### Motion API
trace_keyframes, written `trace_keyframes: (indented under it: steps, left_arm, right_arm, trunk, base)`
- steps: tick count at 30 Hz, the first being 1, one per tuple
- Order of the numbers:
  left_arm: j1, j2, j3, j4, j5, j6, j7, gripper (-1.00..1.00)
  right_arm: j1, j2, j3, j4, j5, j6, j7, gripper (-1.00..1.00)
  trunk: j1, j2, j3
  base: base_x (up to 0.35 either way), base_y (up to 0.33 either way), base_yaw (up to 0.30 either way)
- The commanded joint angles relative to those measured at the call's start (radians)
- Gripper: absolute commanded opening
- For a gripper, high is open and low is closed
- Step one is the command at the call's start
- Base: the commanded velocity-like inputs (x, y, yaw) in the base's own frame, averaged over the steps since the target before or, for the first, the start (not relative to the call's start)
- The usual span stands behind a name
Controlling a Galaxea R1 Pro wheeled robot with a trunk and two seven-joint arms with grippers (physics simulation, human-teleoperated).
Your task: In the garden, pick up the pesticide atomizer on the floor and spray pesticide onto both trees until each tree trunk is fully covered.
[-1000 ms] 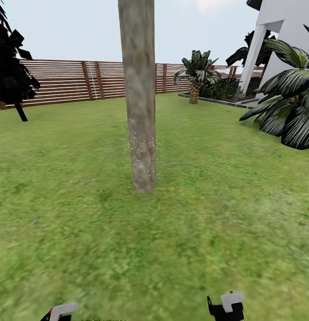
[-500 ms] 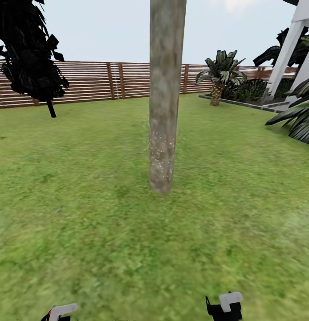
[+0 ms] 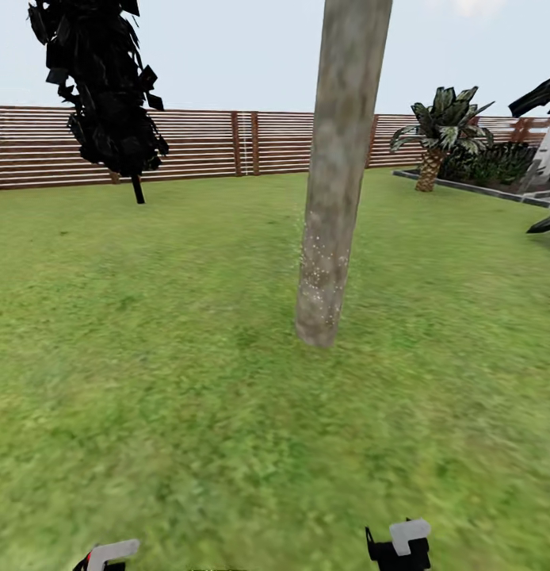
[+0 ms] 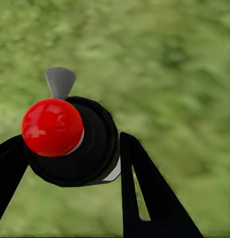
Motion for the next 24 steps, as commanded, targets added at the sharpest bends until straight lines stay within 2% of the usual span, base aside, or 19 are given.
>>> trace_keyframes:
  steps: [1, 24]
  left_arm:
    - [0.0, 0.0, 0.0, 0.0, 0.0, 0.0, 0.0, -1.0]
    - [0.0, 0.0, -0.001, 0.0, 0.0, 0.001, 0.0, -1.0]
  right_arm:
    - [0.0, 0.0, 0.0, 0.0, 0.0, 0.0, 0.0, 1.0]
    - [0.0, 0.0, 0.0, 0.002, 0.002, 0.001, 0.0, 1.0]
  trunk:
    - [0.0, 0.0, 0.0]
    - [0.0, 0.0, 0.0]
  base:
    - [0.0, 0.0, 0.286]
    - [0.0, 0.0, 0.286]
